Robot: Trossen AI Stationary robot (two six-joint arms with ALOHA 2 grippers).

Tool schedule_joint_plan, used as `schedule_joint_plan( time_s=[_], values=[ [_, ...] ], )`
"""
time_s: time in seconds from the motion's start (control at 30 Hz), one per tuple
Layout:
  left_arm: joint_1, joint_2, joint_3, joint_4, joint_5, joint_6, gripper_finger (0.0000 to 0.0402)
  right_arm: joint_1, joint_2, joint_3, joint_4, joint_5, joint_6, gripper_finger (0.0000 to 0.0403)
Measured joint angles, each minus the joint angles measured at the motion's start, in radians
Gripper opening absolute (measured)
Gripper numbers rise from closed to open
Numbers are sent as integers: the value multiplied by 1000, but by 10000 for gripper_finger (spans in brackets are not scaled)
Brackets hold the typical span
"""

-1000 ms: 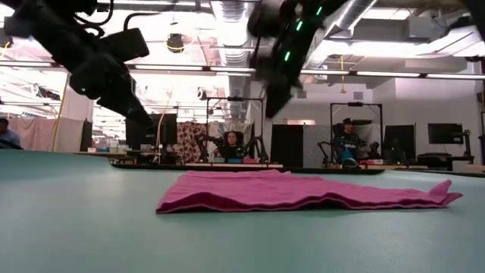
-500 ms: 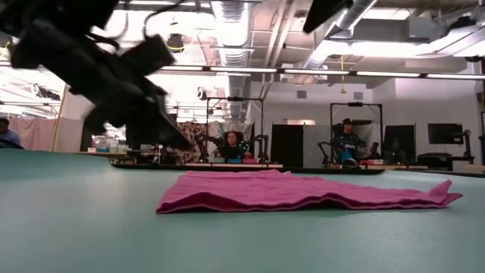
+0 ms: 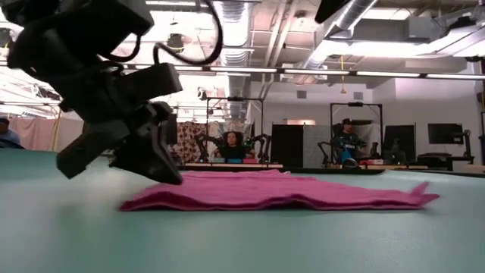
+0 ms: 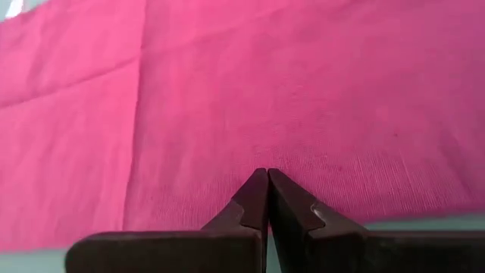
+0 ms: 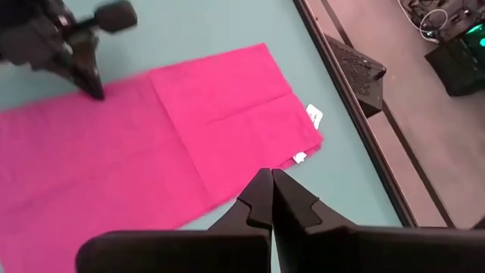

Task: Roll towel into tight, uniform cylinder
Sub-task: Roll the pink towel

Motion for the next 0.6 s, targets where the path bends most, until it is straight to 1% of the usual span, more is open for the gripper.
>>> schedule_joint_plan(
  time_s=[0.17,0.23,0.37,0.43,0.5,0.6],
  values=[
    [1,-72,-1,-245,-114,-21,0,-1,69,-2,12,22,-8,21],
    [3,-105,-6,-318,-140,-42,0,-1,90,-10,20,23,-8,21],
    [-3,-182,-7,-299,-125,-75,0,17,130,-22,67,25,-50,22],
    [-18,-211,-8,-262,-108,-80,0,41,140,-36,138,27,-107,22],
    [-41,-239,-7,-200,-108,-68,0,80,140,-71,250,20,-194,22],
    [-78,-276,-7,-197,-109,-57,0,147,129,-167,484,-49,-318,21]
  ],
)
